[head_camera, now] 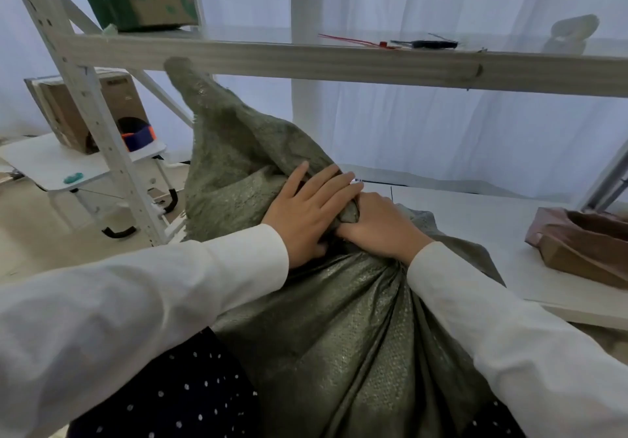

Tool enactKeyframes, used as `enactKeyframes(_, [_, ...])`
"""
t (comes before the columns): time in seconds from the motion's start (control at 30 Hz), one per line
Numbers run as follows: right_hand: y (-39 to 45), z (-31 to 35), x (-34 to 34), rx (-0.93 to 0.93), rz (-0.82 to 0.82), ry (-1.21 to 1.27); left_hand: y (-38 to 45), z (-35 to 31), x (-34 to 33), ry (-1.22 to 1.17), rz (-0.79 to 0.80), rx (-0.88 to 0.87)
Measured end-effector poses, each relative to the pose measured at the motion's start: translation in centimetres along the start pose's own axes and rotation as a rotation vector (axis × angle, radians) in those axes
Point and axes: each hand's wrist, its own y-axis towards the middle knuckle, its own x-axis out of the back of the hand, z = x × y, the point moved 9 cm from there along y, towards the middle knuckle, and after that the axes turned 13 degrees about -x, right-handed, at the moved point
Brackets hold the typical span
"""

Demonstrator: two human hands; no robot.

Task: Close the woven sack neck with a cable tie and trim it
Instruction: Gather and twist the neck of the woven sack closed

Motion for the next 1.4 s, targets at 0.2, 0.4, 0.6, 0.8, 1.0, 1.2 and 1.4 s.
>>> enactKeyframes(0.2, [-0.4, -0.1, 0.6, 0.027, 0.086, 0.194, 0.5, 2.3, 1.8, 0.372, -0.109, -0.15])
enactKeyframes(0.4, [-0.3, -0.3, 0.4, -0.009, 0.197, 0.259, 0.8, 3.9, 1.7, 0.222, -0.006, -0.18])
enactKeyframes(0.6, [-2.0, 1.3, 0.7, 0.066, -0.199, -0.211, 2.4, 4.0, 2.3, 0.032, 0.314, -0.252])
enactKeyframes(0.8, [-1.9, 2.9, 1.1, 0.157, -0.28, -0.18, 2.2, 3.9, 2.9, 0.035, 0.559, -0.257])
enactKeyframes(1.0, [1.3, 1.0, 0.1, 0.033, -0.127, -0.261, -2.1, -3.7, 7.0, 0.161, -0.292, -0.52])
enactKeyframes(1.2, [1.3, -0.4, 0.4, -0.053, 0.029, 0.142, -2.6, -1.3, 1.7, 0.352, -0.145, -0.206])
enactKeyframes(1.4, [0.0, 0.0, 0.3, -0.113, 0.21, 0.368, -0.7, 2.9, 1.6, 0.404, -0.135, -0.177])
